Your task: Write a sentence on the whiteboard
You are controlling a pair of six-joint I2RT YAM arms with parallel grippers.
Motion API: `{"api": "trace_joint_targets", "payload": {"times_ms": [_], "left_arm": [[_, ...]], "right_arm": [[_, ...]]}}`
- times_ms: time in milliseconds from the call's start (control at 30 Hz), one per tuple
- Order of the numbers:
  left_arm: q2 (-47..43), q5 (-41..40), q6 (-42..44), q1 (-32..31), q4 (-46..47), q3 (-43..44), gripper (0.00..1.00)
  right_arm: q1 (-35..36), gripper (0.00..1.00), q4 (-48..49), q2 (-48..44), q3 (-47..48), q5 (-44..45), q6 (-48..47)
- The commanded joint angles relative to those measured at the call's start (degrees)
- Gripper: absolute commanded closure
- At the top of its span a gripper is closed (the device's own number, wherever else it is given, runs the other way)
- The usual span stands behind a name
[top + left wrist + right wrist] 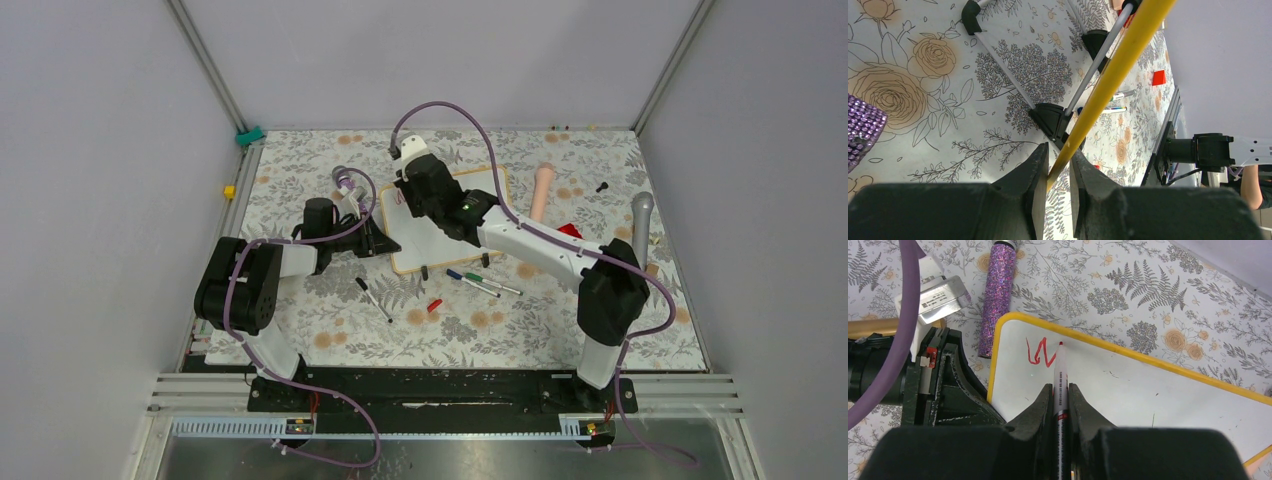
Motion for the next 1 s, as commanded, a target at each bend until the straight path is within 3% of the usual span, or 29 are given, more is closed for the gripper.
{"api": "trace_joint_targets", "payload": {"times_ms": [0,533,967], "left_arm": [[0.80,-1.72,-1.13,0.43,2.00,0.37,1.00],[1.23,-1.09,-1.92,0.38,2.95,0.38,1.00],[1.06,-1.12,-1.79,0.41,2.84,0.28,1.00]], "right_arm": [[-0.67,1.00,-0.44,0.79,2.94,0.71,-0.80],[-0.74,1.00,8.28,-10.80,-10.10,-3.22,-0.42],[-0.76,1.00,4.18,-7.25,-7.66,-0.48,0.20]]}}
